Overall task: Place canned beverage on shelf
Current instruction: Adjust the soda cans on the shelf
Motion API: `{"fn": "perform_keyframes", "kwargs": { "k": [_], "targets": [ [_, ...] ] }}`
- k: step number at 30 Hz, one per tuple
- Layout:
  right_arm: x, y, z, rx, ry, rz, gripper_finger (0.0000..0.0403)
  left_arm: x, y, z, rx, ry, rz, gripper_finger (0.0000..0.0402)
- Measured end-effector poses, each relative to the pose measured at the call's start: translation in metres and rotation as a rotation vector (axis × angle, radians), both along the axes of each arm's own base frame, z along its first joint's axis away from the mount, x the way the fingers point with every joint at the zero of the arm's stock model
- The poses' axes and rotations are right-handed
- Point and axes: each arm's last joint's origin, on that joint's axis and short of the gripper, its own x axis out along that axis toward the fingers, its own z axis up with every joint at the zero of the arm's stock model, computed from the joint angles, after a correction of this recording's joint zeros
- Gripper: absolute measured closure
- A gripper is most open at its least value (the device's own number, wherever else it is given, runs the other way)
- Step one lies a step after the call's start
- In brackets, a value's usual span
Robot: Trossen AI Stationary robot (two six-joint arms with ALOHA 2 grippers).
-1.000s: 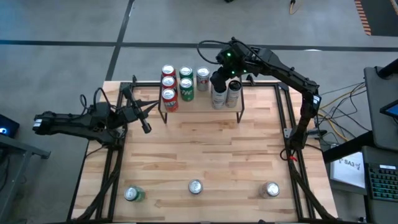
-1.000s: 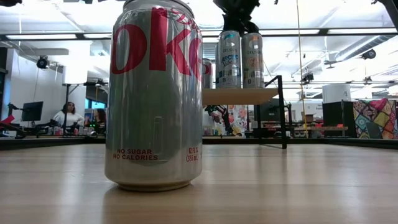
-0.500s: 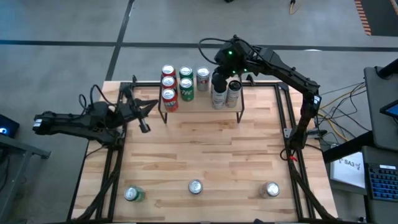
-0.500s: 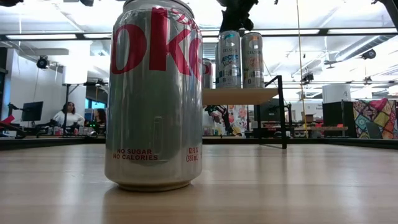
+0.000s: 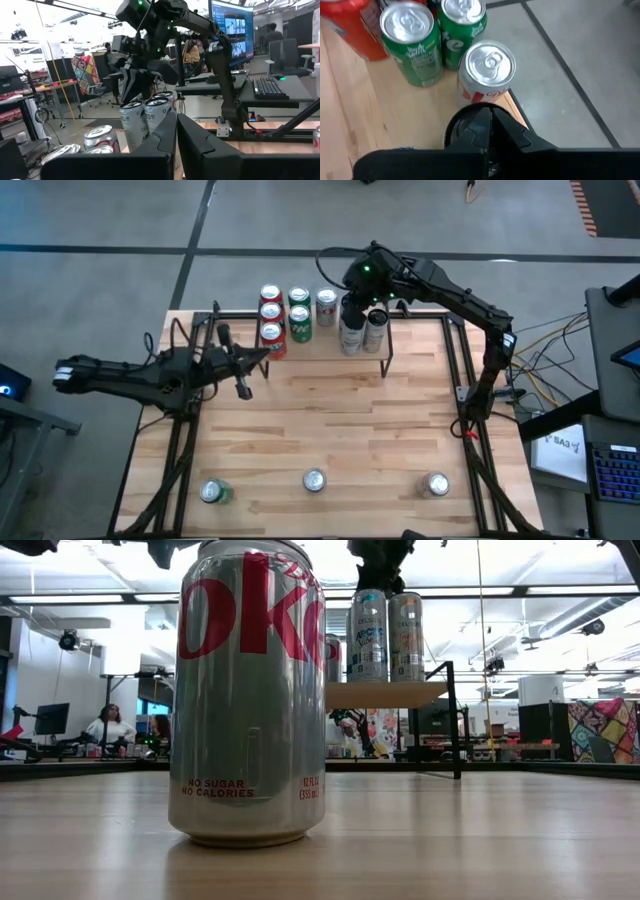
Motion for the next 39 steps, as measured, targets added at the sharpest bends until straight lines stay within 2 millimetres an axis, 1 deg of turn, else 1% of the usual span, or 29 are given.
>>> {"fn": "perform_keyframes", "kwargs": {
  "k": [3, 10, 16, 19, 25, 32, 39],
  "targets": [
    [0.001, 0.0, -0.004, -0.001, 0.016, 0.008, 0.0394, 0.003, 0.0, -0.002, 0.004, 0.013, 0.002, 0.0402],
    [0.001, 0.0, -0.003, -0.014, 0.015, 0.019, 0.0394, 0.002, 0.0, -0.001, 0.009, 0.012, 0.014, 0.0402],
    [0.001, -0.001, -0.002, -0.013, 0.005, 0.013, 0.0394, 0.004, 0.0, -0.004, 0.043, 0.044, 0.02, 0.0402],
    [0.001, -0.001, -0.001, -0.008, -0.009, 0.002, 0.0394, 0.006, 0.0, -0.005, 0.078, 0.062, 0.026, 0.0402],
    [0.006, -0.003, 0.007, -0.034, -0.109, -0.019, 0.0394, 0.004, 0.0, -0.004, 0.204, 0.102, 0.05, 0.0402],
    [0.01, -0.005, 0.009, -0.036, -0.152, -0.034, 0.0394, 0.004, 0.0, -0.009, 0.218, 0.162, 0.047, 0.0402],
    [0.011, -0.006, 0.009, -0.046, -0.161, -0.028, 0.0394, 0.004, 0.0, -0.009, 0.218, 0.163, 0.047, 0.0402]
  ]
}}
